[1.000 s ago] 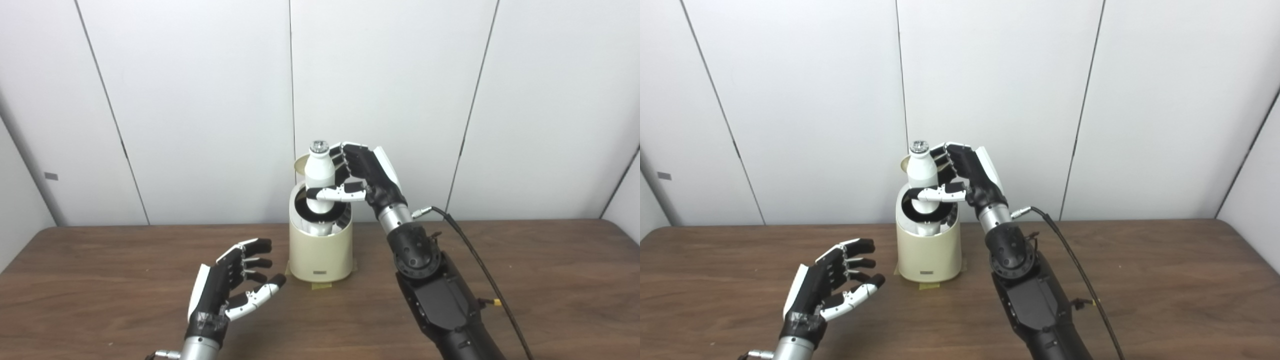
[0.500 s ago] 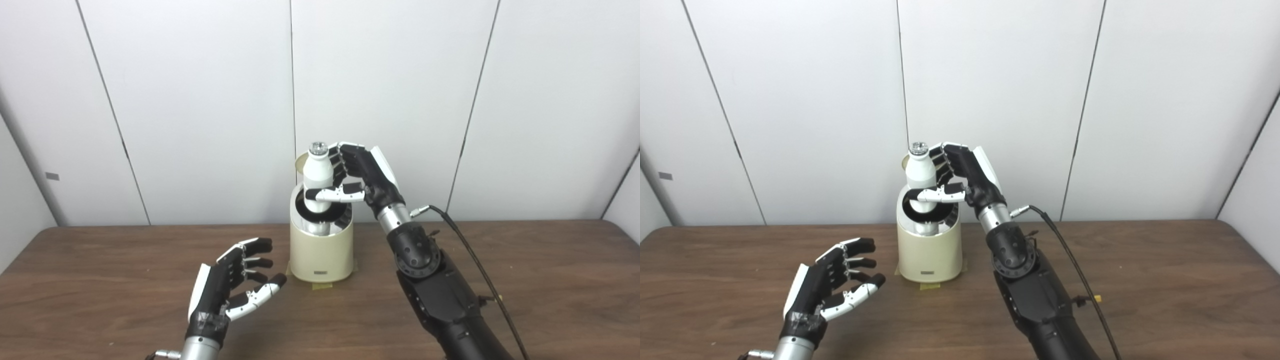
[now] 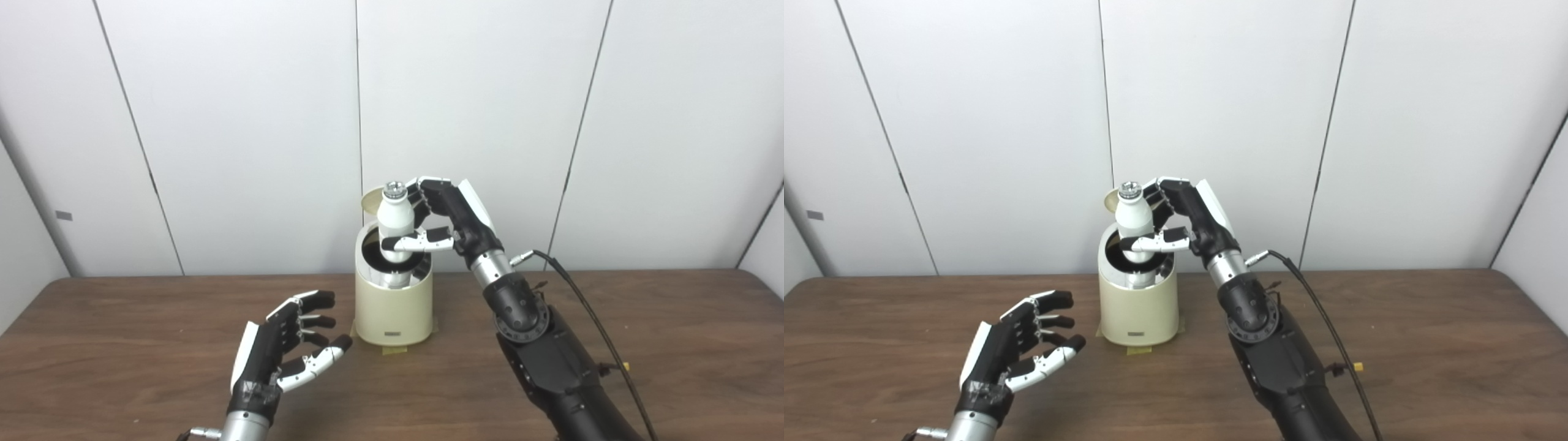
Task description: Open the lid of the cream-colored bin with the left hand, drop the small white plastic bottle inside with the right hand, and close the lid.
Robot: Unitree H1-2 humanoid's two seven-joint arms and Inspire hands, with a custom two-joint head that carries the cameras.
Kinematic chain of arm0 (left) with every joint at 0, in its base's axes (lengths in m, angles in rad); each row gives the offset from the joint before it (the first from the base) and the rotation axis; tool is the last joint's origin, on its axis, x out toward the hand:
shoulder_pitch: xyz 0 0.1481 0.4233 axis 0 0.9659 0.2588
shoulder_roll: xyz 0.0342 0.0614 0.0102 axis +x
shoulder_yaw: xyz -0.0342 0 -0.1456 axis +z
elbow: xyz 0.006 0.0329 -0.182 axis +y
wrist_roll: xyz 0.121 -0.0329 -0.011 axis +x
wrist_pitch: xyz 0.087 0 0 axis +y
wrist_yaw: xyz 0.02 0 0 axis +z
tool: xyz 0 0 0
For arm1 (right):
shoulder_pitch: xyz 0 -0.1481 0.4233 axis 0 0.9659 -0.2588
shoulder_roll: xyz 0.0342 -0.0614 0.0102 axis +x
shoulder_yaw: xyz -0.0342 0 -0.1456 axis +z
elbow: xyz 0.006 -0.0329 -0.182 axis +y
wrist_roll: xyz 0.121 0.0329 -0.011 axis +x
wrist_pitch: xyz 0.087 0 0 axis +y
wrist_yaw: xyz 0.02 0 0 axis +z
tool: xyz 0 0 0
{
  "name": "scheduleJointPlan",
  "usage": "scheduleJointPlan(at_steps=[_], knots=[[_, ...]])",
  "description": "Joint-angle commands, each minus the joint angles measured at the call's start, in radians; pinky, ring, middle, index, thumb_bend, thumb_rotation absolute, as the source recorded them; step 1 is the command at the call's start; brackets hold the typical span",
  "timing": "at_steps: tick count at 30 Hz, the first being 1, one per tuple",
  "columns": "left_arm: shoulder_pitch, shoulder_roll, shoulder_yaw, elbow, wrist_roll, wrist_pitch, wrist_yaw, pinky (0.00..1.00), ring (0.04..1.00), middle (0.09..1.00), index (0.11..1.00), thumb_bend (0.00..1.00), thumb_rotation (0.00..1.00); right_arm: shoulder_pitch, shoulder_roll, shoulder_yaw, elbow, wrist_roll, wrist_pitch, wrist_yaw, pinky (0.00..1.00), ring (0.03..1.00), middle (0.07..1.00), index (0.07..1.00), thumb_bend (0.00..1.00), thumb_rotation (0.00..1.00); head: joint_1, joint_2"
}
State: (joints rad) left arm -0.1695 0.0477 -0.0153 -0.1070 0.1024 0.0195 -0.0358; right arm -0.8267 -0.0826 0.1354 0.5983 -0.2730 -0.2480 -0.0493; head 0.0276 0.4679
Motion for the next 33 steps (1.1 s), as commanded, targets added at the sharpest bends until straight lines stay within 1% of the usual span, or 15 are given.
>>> scheduleJointPlan(at_steps=[1,3,5,10,20,24,27,28,29,31,33], knots=[[-0.032,0.005,-0.003,-0.029,0.003,-0.020,0.005,0.54,0.659,0.751,0.734,0.63,0.08,-0.059,-0.016,0.010,-0.034,-0.013,0.003,0.017,0.41,0.450,0.611,0.499,0.51,0.00,0.000,0.002],[-0.033,0.005,-0.003,-0.027,0.005,-0.023,0.004,0.54,0.661,0.753,0.732,0.63,0.08,-0.055,-0.024,0.019,-0.037,-0.019,0.000,0.027,0.40,0.461,0.666,0.497,0.51,0.00,0.000,0.002],[-0.033,0.006,-0.004,-0.026,0.004,-0.026,0.003,0.55,0.662,0.753,0.731,0.63,0.08,-0.053,-0.029,0.023,-0.038,-0.023,-0.005,0.034,0.40,0.464,0.685,0.496,0.51,0.00,0.000,0.002],[-0.033,0.007,-0.003,-0.023,-0.001,-0.024,-0.001,0.55,0.665,0.755,0.733,0.63,0.09,-0.050,-0.037,0.023,-0.043,-0.027,-0.002,0.045,0.40,0.465,0.677,0.496,0.51,0.00,-0.003,0.005],[-0.035,0.007,-0.003,-0.016,-0.003,-0.030,-0.001,0.55,0.663,0.753,0.733,0.63,0.08,-0.041,-0.048,0.024,-0.056,-0.026,0.001,0.062,0.40,0.463,0.658,0.494,0.51,0.00,-0.003,0.007],[-0.035,0.008,-0.003,-0.015,-0.006,-0.030,-0.004,0.54,0.660,0.754,0.734,0.63,0.09,-0.038,-0.052,0.026,-0.065,-0.029,0.017,0.073,0.41,0.464,0.672,0.495,0.51,0.00,-0.002,0.009],[-0.036,0.008,-0.003,-0.014,-0.008,-0.029,-0.005,0.54,0.662,0.755,0.731,0.63,0.07,-0.034,-0.053,0.026,-0.074,-0.034,0.028,0.077,0.42,0.466,0.705,0.496,0.51,0.00,-0.002,0.009],[-0.036,0.008,-0.003,-0.014,-0.010,-0.028,-0.006,0.54,0.660,0.754,0.729,0.63,0.07,-0.033,-0.053,0.027,-0.075,-0.037,0.029,0.075,0.43,0.532,0.718,0.580,0.65,0.00,-0.002,0.009],[-0.036,0.008,-0.003,-0.013,-0.011,-0.029,-0.006,0.54,0.659,0.751,0.728,0.63,0.09,-0.032,-0.053,0.027,-0.076,-0.040,0.029,0.072,0.44,0.574,0.729,0.637,0.74,0.00,-0.002,0.009],[-0.036,0.009,-0.005,-0.014,-0.007,-0.030,-0.006,0.54,0.656,0.751,0.728,0.63,0.09,-0.031,-0.053,0.027,-0.077,-0.044,0.028,0.067,0.44,0.596,0.736,0.672,0.79,0.00,-0.002,0.009],[-0.038,0.009,-0.004,-0.012,-0.009,-0.031,-0.006,0.53,0.655,0.752,0.726,0.63,0.09,-0.032,-0.051,0.025,-0.075,-0.045,0.028,0.066,0.44,0.605,0.742,0.691,0.80,0.00,-0.003,0.012]])
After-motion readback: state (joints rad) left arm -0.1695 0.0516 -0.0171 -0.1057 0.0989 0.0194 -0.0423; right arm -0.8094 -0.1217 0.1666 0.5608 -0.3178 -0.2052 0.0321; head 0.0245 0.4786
